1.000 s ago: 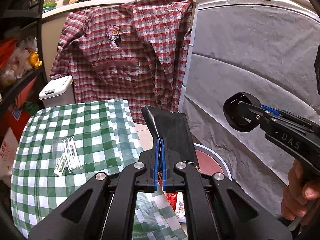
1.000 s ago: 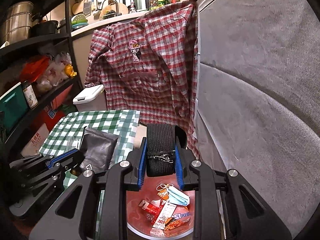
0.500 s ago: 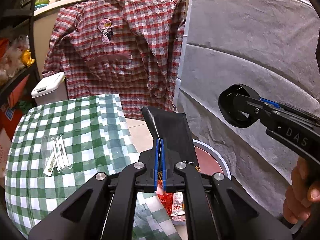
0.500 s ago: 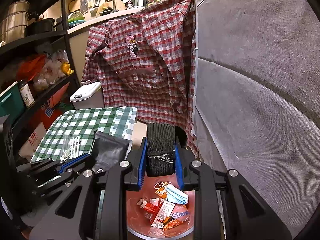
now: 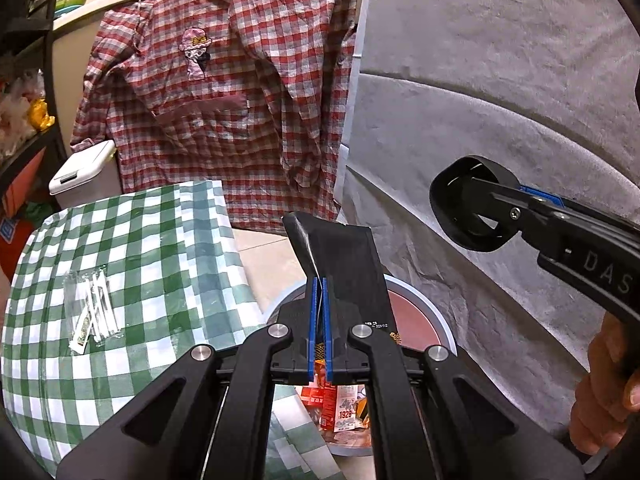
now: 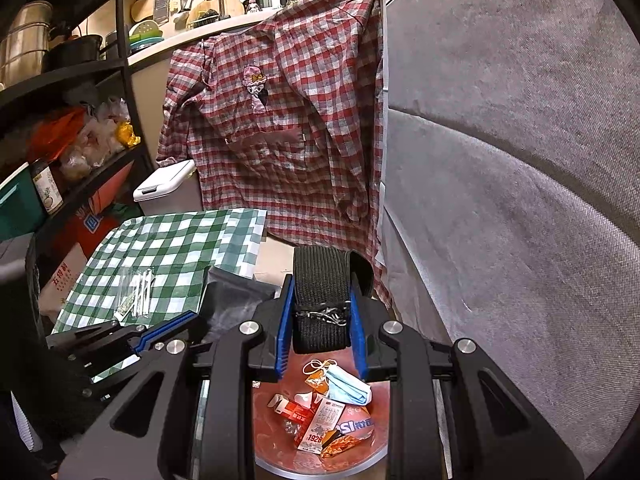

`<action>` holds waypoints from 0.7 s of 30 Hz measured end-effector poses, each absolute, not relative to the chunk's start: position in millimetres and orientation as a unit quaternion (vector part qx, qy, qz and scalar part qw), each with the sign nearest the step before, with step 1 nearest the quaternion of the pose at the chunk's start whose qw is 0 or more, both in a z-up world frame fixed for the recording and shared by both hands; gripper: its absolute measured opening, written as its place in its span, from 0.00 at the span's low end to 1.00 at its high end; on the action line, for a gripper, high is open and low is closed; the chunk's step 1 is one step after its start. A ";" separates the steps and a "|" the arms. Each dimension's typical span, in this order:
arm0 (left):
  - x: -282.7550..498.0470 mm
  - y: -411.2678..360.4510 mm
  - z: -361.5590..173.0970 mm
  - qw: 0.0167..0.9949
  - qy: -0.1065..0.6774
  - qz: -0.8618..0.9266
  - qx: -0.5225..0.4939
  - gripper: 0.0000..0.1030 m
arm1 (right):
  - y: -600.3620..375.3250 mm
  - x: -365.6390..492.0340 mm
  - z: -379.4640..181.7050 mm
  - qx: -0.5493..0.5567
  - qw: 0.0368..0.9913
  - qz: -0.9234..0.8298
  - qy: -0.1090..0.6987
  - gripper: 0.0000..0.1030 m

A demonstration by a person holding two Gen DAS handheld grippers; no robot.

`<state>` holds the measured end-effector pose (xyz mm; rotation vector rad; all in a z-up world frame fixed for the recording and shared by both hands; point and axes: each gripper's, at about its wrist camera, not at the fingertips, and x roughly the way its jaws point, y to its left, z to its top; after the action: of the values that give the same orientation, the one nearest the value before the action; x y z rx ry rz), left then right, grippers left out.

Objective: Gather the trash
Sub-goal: 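Open both tools to drop the packet and strap into the bin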

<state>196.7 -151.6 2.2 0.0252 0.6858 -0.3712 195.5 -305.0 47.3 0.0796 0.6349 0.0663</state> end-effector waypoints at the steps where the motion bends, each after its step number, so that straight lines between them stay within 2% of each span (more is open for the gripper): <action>1: 197.2 -153.5 1.5 0.923 0.337 -0.187 0.011 0.03 | -306.0 195.6 46.7 0.040 0.948 0.032 0.313 0.25; 3: 198.6 -157.4 -0.7 0.914 0.348 -0.208 0.007 0.04 | -307.4 196.5 46.2 0.043 0.947 0.031 0.315 0.26; 4: 199.6 -159.6 -2.2 0.910 0.354 -0.217 0.007 0.10 | -306.9 197.2 46.0 0.044 0.947 0.030 0.317 0.30; 5: 198.8 -161.5 -3.1 0.909 0.354 -0.218 0.010 0.14 | -308.0 197.5 45.6 0.046 0.946 0.028 0.318 0.39; 6: 197.7 -161.6 -2.9 0.911 0.351 -0.216 0.012 0.24 | -309.7 197.6 45.6 0.050 0.946 0.026 0.318 0.43; 7: 196.7 -160.5 -2.4 0.912 0.349 -0.216 0.010 0.26 | -310.8 197.1 45.7 0.051 0.946 0.025 0.318 0.43; 21: 186.5 -103.1 27.1 0.936 0.304 -0.176 -0.020 0.26 | -295.8 187.2 66.1 0.064 0.962 0.027 0.264 0.43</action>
<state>186.5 -103.1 27.1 -0.0403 0.6215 -0.3599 187.2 -295.8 66.1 0.1306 0.5340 0.0547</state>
